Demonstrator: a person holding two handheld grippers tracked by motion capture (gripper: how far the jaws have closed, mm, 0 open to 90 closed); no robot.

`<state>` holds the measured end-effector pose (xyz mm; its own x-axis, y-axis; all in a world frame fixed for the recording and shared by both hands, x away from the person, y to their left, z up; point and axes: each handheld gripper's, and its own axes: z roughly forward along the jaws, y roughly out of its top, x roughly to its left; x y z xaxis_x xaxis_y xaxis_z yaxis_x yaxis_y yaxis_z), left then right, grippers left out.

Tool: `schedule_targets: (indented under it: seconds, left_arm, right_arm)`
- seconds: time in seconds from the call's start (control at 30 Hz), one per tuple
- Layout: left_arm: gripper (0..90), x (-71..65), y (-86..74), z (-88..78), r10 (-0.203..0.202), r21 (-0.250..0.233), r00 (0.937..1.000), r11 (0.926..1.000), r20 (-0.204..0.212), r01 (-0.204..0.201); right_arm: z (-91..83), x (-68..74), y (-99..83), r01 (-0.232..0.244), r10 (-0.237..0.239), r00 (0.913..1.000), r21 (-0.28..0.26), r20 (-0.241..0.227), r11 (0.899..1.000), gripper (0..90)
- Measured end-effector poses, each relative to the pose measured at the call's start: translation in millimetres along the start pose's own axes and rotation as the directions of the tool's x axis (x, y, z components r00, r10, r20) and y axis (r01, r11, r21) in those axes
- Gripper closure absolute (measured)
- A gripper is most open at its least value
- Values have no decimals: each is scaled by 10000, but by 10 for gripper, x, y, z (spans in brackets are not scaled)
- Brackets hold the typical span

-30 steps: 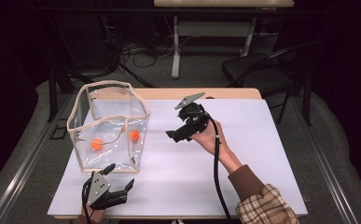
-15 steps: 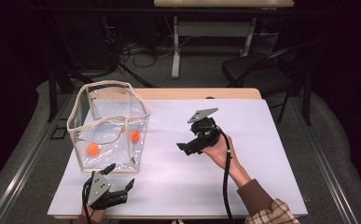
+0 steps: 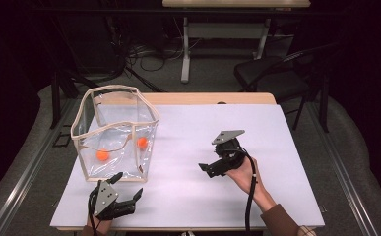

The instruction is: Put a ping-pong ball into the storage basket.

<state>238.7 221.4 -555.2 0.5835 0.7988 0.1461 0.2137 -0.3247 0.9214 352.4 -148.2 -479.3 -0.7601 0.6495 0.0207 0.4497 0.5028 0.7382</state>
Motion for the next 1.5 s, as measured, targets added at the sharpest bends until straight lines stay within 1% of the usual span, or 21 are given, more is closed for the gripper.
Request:
schedule_targets:
  seconds: [0.07, 0.1, 0.3, 0.4, 0.47, 0.57, 0.73, 0.9, 1.0, 1.13, 1.2, 1.5]
  left_arm:
    - [159, 0, 0, 2, -17, -2, 10000, 10000, -4, 17]
    - [159, 0, 1, 4, -9, -1, 10000, 10000, -13, 9]
    - [159, -1, 4, 7, 82, 32, 10000, 10000, 15, -82]
    - [159, -1, 4, 6, 70, 20, 10000, 10000, 22, -70]
    - [159, -2, 3, 7, 64, 30, 10000, 10000, 17, -64]
    - [159, -5, 5, 10, 86, 42, 10000, 10000, 41, -86]
    - [159, -5, 5, 13, 98, 63, 9999, 9999, 25, -98]
    - [159, -13, 4, 18, 49, 65, 10000, 10000, 26, -49]
    - [159, -11, 3, 21, 63, 93, 10000, 9999, 24, -63]
    - [159, -11, 2, 26, 79, 93, 10000, 9999, 1, -79]
    - [159, -10, 2, 27, 95, 114, 10000, 9999, 15, -95]
    - [159, -9, -2, 34, 111, 155, 9999, 9998, 0, -111]
  right_arm:
    - [-20, -1, -51, -99, 99, 10000, -58, -8, 9999, 10]
    - [-32, 1, -77, -37, 37, 10000, -69, 48, 10000, 10]
    - [-82, 44, -235, -38, 39, 9998, -12, 214, 10000, 3]
    - [-113, 52, -321, -70, 74, 9996, -132, 281, 9999, 2]
    - [-131, 56, -380, 7, 2, 9992, -223, 400, 9998, 2]
    - [-161, 53, -469, -1, 19, 9991, -411, 431, 9992, 2]
    - [-207, 43, -619, -77, 111, 9982, -573, 590, 9983, 2]
    - [-241, 37, -769, -108, 152, 9973, -615, 714, 9980, 2]
    - [-264, 30, -848, -11, 67, 9964, -666, 841, 9978, 2]
    - [-300, 25, -942, 6, 61, 9959, -735, 908, 9973, 3]
    - [-314, 23, -990, 167, -90, 9952, -782, 977, 9968, 2]
    - [-384, -1, -1182, 370, -224, 9932, -1278, 1140, 9911, 3]
